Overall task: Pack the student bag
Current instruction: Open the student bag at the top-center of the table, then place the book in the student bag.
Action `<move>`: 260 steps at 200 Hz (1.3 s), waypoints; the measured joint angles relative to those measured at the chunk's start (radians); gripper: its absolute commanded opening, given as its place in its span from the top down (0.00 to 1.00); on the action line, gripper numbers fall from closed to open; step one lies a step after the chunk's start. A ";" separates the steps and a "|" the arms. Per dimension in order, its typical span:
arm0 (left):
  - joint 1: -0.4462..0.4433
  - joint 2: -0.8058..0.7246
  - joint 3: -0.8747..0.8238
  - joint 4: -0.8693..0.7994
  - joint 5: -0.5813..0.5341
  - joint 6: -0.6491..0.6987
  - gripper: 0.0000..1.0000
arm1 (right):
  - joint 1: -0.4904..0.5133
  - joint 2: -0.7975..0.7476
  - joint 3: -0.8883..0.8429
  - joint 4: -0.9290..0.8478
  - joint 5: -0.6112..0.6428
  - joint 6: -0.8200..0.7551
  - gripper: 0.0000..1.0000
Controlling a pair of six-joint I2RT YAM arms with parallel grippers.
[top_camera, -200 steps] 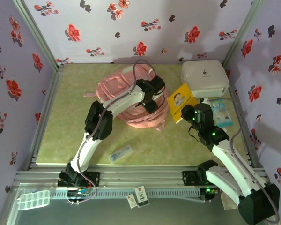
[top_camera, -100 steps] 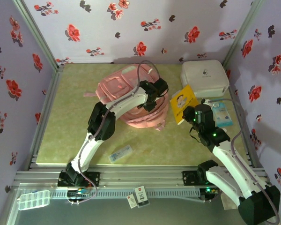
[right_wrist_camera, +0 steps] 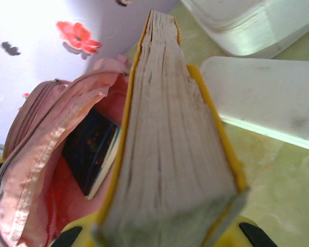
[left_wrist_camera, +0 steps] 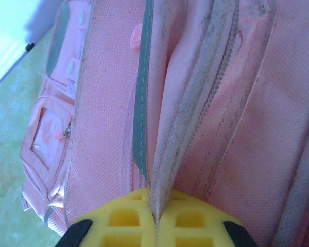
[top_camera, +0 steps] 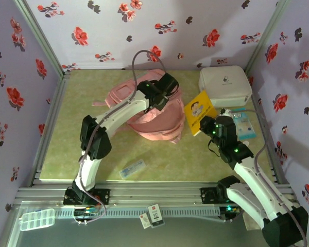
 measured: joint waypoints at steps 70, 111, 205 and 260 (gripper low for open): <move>0.000 -0.156 -0.091 0.128 0.024 -0.033 1.00 | -0.002 0.143 -0.037 0.317 -0.301 0.096 1.00; 0.000 -0.166 -0.106 0.171 0.035 -0.056 1.00 | 0.014 0.218 -0.048 0.367 -0.311 0.159 0.99; 0.000 -0.166 -0.110 0.180 0.042 -0.086 1.00 | 0.109 0.531 0.107 0.328 -0.204 0.228 1.00; 0.007 -0.166 -0.110 0.180 0.053 -0.112 1.00 | 0.158 0.773 0.304 0.337 -0.148 0.315 1.00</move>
